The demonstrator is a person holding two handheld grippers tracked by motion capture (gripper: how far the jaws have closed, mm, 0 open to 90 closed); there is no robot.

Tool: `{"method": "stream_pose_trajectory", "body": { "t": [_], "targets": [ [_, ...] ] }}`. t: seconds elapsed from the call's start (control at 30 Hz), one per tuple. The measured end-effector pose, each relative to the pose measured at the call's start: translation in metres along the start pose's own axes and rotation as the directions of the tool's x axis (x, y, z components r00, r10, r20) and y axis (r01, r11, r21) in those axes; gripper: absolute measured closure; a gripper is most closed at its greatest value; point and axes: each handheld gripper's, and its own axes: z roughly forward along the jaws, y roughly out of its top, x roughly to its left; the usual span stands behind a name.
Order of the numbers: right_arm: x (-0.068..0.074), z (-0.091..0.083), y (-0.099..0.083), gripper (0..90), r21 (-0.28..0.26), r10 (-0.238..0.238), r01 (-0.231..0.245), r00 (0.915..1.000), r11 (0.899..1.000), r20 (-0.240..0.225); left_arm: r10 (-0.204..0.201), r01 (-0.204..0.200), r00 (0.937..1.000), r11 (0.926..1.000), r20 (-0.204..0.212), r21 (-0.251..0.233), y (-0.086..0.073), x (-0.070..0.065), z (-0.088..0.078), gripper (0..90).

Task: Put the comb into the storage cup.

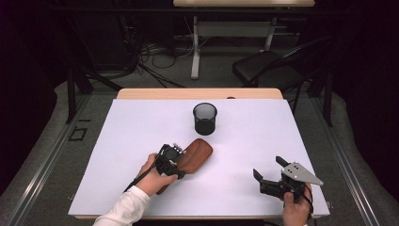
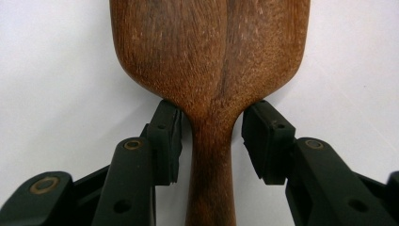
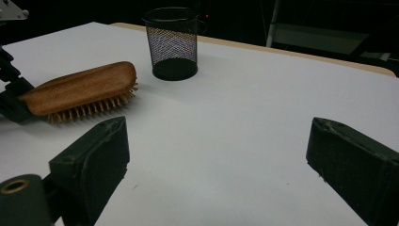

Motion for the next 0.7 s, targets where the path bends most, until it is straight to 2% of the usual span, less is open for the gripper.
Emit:
{"method": "stream_pose_trajectory", "body": {
  "t": [0.2,0.43,0.63,0.7],
  "targets": [
    [-0.0001,-0.0003,0.0001,6.4,-0.003,-0.001,0.001,1.0000,1.000,0.000,0.001,0.000,1.0000,0.9997,-0.001,0.024,0.0023,-0.0003,0.0030,62.4],
    [0.0001,-0.0001,0.0000,6.5,0.005,0.000,0.000,1.0000,1.000,-0.003,-0.003,0.003,1.0000,0.9995,0.006,0.030,0.0024,0.0006,0.0011,65.8],
    [0.0001,0.0004,-0.0001,6.5,0.004,-0.003,0.003,1.0000,1.000,-0.003,-0.017,0.016,0.9998,0.9992,0.014,0.037,0.0025,0.0006,0.0020,67.5],
    [0.0002,0.0004,-0.0001,6.5,0.004,-0.001,0.001,1.0000,1.000,-0.003,-0.035,0.034,0.9991,0.9986,0.024,0.040,0.0027,0.0010,0.0024,67.8]
  ]
}}
